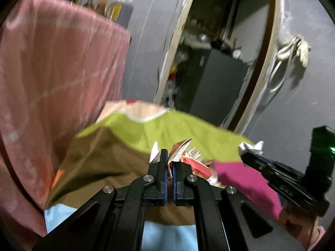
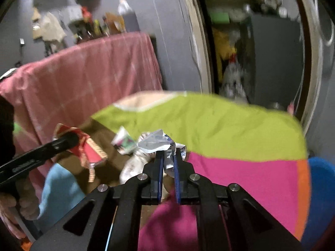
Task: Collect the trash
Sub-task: 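Grasp crumpled white paper with the right tool while the left tool grasps a scrap, then carry both items over the blue basin and open both tools to drop them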
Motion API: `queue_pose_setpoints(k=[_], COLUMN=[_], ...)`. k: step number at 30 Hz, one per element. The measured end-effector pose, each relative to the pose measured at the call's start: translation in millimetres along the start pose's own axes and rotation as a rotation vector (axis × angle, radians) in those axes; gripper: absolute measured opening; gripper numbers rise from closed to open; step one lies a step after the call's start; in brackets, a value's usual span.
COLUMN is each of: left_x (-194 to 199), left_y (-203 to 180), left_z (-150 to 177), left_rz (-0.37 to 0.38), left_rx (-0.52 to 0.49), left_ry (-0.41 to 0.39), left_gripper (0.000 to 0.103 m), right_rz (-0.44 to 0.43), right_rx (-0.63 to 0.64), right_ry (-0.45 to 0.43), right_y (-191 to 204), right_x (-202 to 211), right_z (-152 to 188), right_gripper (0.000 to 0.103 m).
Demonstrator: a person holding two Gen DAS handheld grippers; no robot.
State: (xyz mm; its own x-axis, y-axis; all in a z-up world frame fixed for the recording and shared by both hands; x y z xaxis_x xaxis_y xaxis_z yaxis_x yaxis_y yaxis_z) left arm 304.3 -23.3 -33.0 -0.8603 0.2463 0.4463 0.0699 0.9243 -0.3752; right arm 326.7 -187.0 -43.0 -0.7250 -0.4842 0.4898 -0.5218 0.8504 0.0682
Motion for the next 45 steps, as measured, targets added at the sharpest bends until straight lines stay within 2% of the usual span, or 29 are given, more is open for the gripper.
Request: queue_pose_setpoints(k=[8, 13, 21, 28, 34, 40, 45], left_x=[37.9, 55.8, 57.7, 43.4, 10.6, -39.4, -79.9], left_y=[-67.9, -116.5, -192.1, -259.7, -298.3, -321.4, -324.8], left_z=[-28.5, -39.8, -36.6, -16.3, 13.0, 53.7, 81.8], left_rz=[0.082, 0.158, 0.298, 0.367, 0.367, 0.334, 0.299], left_rx=[-0.064, -0.093, -0.091, -0.124, -0.153, -0.189, -0.198], left_ry=[-0.203, -0.304, -0.366, -0.339, -0.287, -0.17, -0.064], left_gripper=[0.002, 0.002, 0.002, 0.002, 0.002, 0.002, 0.002], right_rz=[0.123, 0.162, 0.349, 0.486, 0.57, 0.599, 0.582], right_rx=[0.075, 0.072, 0.127, 0.114, 0.078, 0.001, -0.089], right_ry=[-0.252, -0.334, -0.44, -0.459, -0.43, -0.346, -0.256], right_y=[-1.8, -16.3, -48.8, -95.3, -145.2, -193.5, -225.9], right_x=[96.8, 144.6, 226.1, 267.0, 275.3, 260.0, 238.3], right_z=[-51.1, -66.9, -72.5, -50.0, -19.0, 23.5, 60.2], right_gripper=[0.007, 0.007, 0.007, 0.007, 0.007, 0.008, 0.009])
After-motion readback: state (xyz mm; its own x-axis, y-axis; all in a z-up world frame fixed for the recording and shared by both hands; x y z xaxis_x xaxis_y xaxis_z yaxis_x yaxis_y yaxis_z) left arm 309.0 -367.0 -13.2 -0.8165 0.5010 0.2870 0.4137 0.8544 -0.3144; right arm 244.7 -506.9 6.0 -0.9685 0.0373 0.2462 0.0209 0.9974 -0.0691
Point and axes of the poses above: each gripper's, at about its wrist camera, not at the fingertips, and x roughly against the way its jaws point, y to its left, z to its underside, the point moved 9 cm from there along -x, roughly the way its jaws point, and after that the axes turned 8 degrees about x, right-handed, at the moved point
